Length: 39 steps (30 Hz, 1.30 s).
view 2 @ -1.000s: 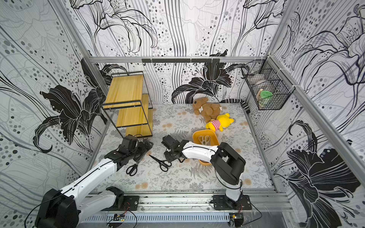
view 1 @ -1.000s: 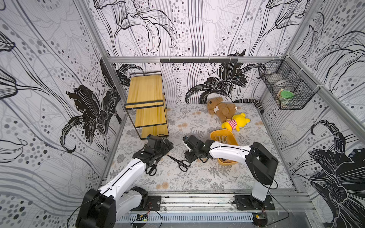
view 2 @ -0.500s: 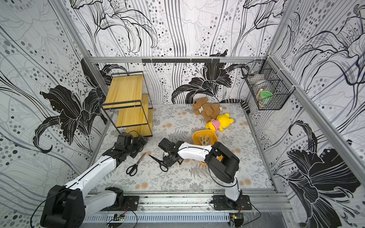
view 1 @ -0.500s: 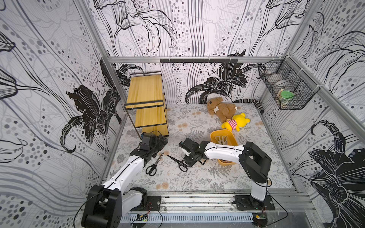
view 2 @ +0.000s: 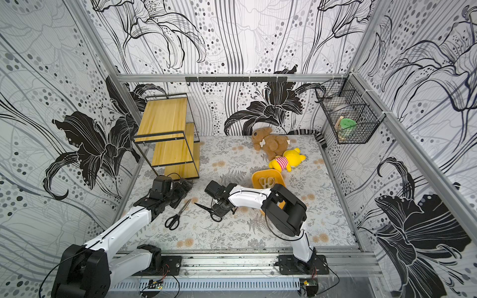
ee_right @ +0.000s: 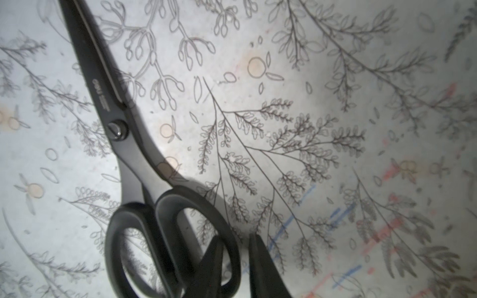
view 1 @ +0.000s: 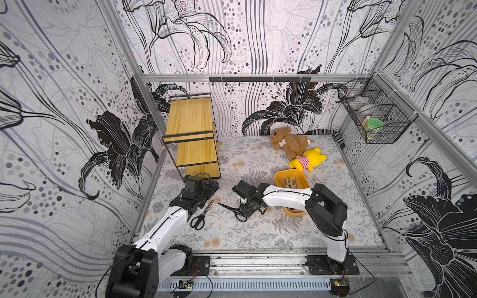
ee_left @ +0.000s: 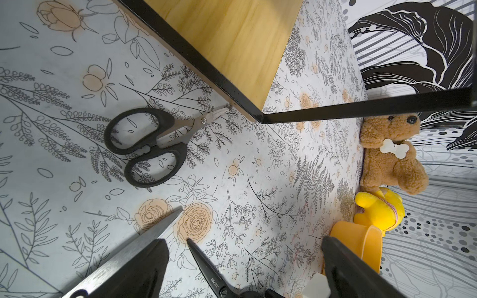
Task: Put the scissors into the storage box
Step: Pick up the scissors from the center of the board.
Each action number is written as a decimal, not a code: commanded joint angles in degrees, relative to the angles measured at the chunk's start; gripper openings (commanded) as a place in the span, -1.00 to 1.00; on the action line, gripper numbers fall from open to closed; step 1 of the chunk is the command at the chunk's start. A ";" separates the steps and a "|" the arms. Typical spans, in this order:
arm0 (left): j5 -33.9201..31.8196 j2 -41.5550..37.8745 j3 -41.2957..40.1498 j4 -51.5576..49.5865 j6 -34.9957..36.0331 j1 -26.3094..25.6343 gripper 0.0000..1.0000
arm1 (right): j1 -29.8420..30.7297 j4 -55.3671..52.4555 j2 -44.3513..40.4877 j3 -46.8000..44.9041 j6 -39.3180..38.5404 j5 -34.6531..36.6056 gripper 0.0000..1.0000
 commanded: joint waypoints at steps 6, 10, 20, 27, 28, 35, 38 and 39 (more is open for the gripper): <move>0.75 -0.60 -0.65 2.69 -0.71 0.37 0.95 | 0.13 -4.89 2.87 -2.01 -1.25 3.67 -0.90; 0.68 -1.01 -1.12 2.87 -0.92 0.41 0.95 | 0.12 -4.37 2.25 -3.04 -1.87 4.68 -1.00; 0.77 -0.92 -1.14 3.20 -1.20 0.36 0.95 | 0.08 -0.71 -2.35 -5.62 -1.98 4.08 -1.00; 1.87 -0.27 -0.96 3.60 -1.31 0.38 0.95 | -0.02 2.10 -7.51 -6.66 -0.80 3.74 -1.00; 1.92 -0.19 -0.88 3.64 -1.22 0.36 0.95 | -0.11 2.27 -8.34 -6.89 -0.59 4.04 -1.00; 2.08 -0.11 -0.81 3.64 -0.70 0.40 0.95 | -4.01 0.37 -14.52 -9.51 2.46 5.61 -1.00; 2.34 -0.01 -0.88 3.84 -0.80 0.40 0.95 | -6.89 -0.77 -17.91 -11.72 3.33 6.29 -1.00; 2.42 0.10 -0.88 3.97 -0.75 0.41 0.95 | -7.99 -1.17 -20.38 -12.51 3.64 6.67 -1.00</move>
